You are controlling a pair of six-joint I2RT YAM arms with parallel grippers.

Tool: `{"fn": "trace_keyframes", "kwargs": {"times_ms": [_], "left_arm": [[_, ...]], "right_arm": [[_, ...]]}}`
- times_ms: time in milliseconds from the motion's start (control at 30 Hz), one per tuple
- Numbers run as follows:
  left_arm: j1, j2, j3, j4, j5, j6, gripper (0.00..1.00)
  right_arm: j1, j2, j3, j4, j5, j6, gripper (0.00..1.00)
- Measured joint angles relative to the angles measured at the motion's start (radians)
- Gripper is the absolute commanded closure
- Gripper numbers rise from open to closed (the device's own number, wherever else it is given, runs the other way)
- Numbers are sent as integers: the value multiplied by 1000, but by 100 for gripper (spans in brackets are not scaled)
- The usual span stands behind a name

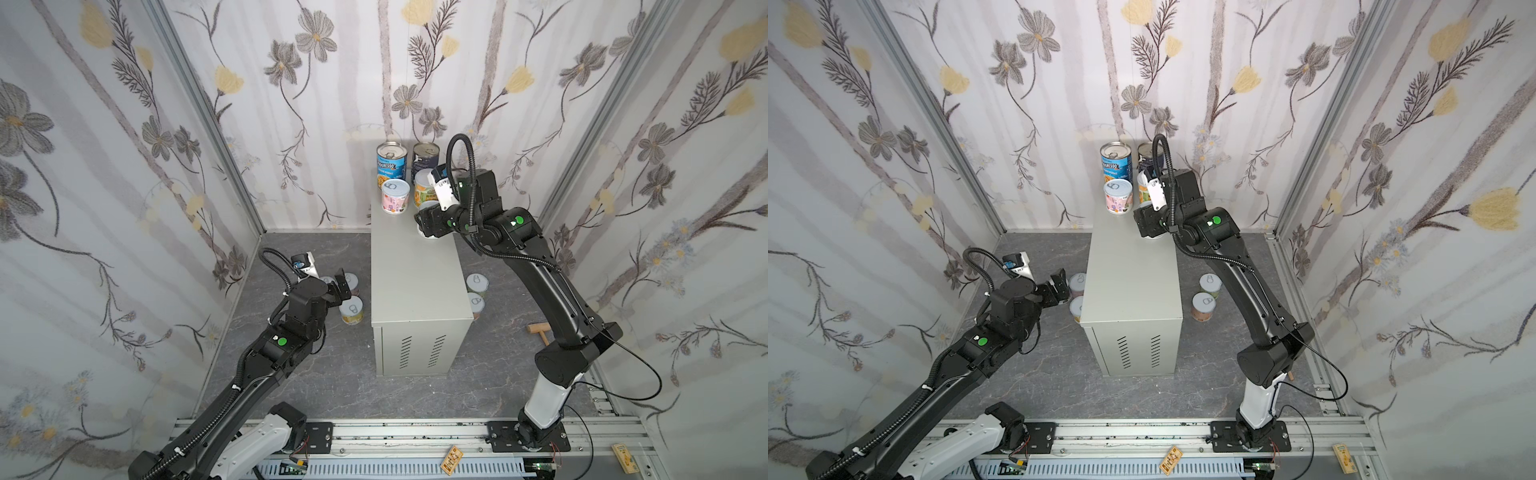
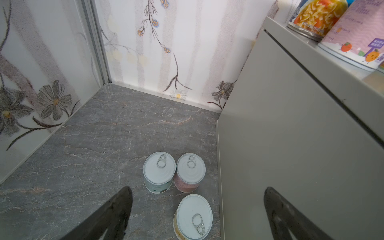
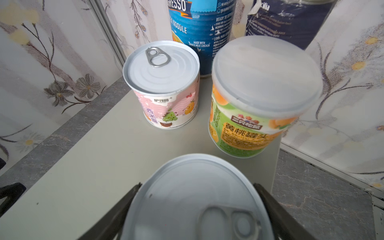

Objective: Place and organize the canned foods onto the counter
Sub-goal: 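Lower the held can onto the cabinet top in front of the pink-labelled can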

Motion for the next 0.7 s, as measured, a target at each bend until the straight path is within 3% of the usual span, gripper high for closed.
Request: {"fn": "trace_keyframes", "kwargs": {"times_ms": [133,333,533,700], "left_arm": [[0,-1,0,0,0,-3,0],[0,-2,0,0,-4,-10,0],[0,11,0,0,-3,-17,0],[0,19,0,0,-3,-17,0]], "right_arm": [[0,-15,0,0,-13,0,3],[0,-89,-66,19,-29,8,0],[1,-170,-262,84,-30,27,5],[1,-188,-317,135,-18,35,13]]}}
